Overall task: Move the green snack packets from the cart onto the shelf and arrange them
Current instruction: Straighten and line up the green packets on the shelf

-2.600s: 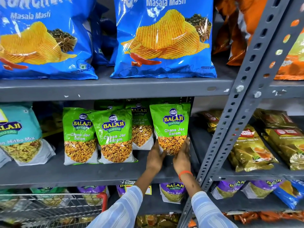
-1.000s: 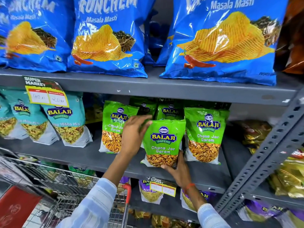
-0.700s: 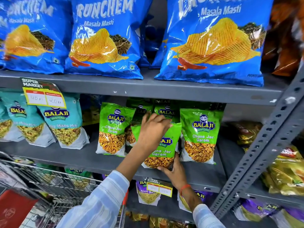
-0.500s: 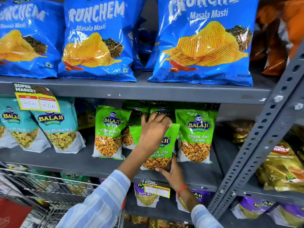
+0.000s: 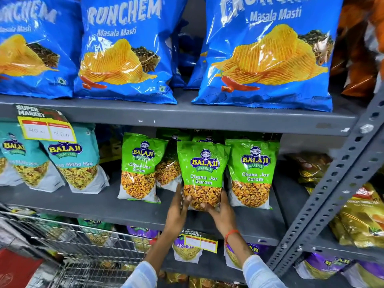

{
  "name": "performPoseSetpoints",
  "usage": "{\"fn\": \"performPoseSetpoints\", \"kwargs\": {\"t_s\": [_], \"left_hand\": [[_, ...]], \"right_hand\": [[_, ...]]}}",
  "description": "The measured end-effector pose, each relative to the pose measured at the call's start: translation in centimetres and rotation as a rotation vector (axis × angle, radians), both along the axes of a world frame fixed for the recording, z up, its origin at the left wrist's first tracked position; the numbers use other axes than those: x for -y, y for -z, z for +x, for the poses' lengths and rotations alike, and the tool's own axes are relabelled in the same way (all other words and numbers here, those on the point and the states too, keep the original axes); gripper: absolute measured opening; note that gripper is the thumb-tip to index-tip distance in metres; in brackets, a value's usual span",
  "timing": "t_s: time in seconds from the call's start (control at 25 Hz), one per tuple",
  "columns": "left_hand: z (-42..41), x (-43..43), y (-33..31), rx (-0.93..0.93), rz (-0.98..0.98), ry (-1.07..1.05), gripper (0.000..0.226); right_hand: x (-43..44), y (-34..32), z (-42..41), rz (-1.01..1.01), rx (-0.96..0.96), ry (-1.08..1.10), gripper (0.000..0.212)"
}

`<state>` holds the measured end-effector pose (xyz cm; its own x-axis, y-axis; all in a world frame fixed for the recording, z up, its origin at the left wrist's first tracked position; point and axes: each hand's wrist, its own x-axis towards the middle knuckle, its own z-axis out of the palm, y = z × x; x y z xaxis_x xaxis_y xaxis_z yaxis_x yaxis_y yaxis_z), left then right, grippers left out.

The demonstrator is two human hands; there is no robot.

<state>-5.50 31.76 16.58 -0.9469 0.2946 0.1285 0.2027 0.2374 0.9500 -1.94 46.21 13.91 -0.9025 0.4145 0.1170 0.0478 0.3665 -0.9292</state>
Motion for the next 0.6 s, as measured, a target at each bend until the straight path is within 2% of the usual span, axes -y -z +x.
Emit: {"fn": "performPoseSetpoints", "kwargs": {"t_s": [0.04, 0.12, 0.24, 0.36, 0.4, 0.52, 0.6], "left_hand": [[-0.3, -0.2, 0.2, 0.009, -0.009, 0.001, 0.053], [-1.1, -0.3, 0.4, 0.004, 0.019, -0.02, 0.046], [-2.0, -0.3, 0.8, -0.016, 0.021, -0.023, 0.046], [-2.2, -0.1, 1.1, -0.026, -0.007, -0.008, 0.049], [-2.3, 0.0, 1.2, -0.032, -0.013, -0.004, 0.049], [-2.5, 0.1, 1.5, -0.031, -0.03, 0.001, 0.048], [-2.6, 0.1, 1.6, -0.004, -0.019, -0.007, 0.046]], "right_hand": [[0.0, 0.0, -0.2, -0.008, -0.008, 0.001, 0.07], [0.2, -0.2, -0.5, -0.025, -0.038, 0.006, 0.069], [0.7, -0.7, -0.6, -0.069, -0.06, -0.016, 0.074], [1.5, -0.7, -0.2, -0.07, -0.074, 0.021, 0.102], [1.8, -0.6, -0.1, -0.053, -0.064, 0.055, 0.102], [2.9, -0.4, 0.0, 0.02, -0.034, 0.154, 0.082], [3.2, -0.4, 0.1, 0.003, -0.048, 0.136, 0.1]]}}
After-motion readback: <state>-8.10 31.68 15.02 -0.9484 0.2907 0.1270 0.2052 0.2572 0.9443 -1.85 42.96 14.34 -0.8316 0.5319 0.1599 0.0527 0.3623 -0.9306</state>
